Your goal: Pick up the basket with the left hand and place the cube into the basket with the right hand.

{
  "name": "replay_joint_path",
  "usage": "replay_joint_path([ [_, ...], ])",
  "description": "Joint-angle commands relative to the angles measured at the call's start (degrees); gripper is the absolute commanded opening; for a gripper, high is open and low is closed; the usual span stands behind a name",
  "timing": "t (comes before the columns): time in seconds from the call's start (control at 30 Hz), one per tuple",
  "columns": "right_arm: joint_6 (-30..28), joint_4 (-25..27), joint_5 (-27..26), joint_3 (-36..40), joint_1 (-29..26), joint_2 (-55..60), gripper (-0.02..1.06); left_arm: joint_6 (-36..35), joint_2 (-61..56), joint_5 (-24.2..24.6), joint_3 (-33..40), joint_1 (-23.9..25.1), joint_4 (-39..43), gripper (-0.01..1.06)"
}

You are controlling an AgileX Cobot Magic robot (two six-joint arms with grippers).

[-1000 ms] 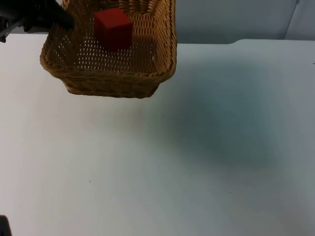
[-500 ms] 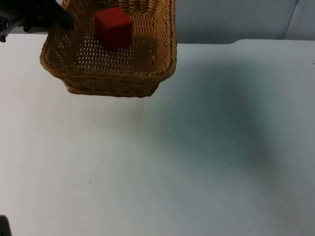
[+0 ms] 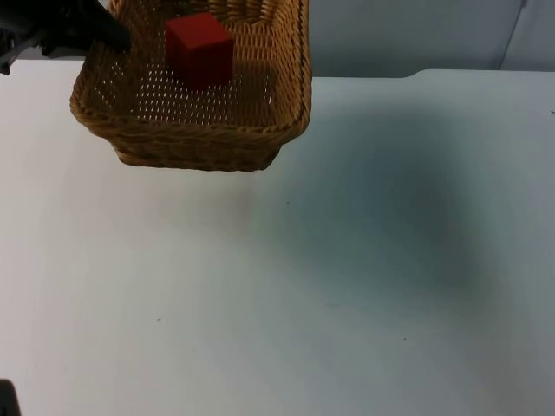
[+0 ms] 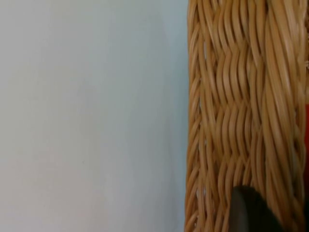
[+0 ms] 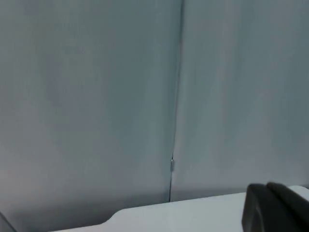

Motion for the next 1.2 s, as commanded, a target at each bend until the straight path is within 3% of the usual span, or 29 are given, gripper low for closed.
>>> replay_joint_path([
  [0.0, 0.09, -0.56, 0.71, 0.33, -0.31, -0.45, 0.00, -0.13, -1.23, 0.69, -0.59, -0.13, -2.50, 0.00],
  [0.87, 0.09, -1.48, 1.02, 0.33, -0.31, -0.45, 0.00, -0.13, -1.12, 0.35, -0.59, -0.24, -2.50, 0.00],
  [0.97, 0.09, -1.48, 1.02, 0.33, -0.31, -0.45, 0.00, -0.13, -0.89, 1.38, -0.59, -0.24, -2.50, 0.00],
  [1.17, 0.22, -1.48, 1.02, 0.33, -0.31, -0.45, 0.00, -0.37, 1.93, 9.52, -0.59, -0.39, -1.62, 0.00],
])
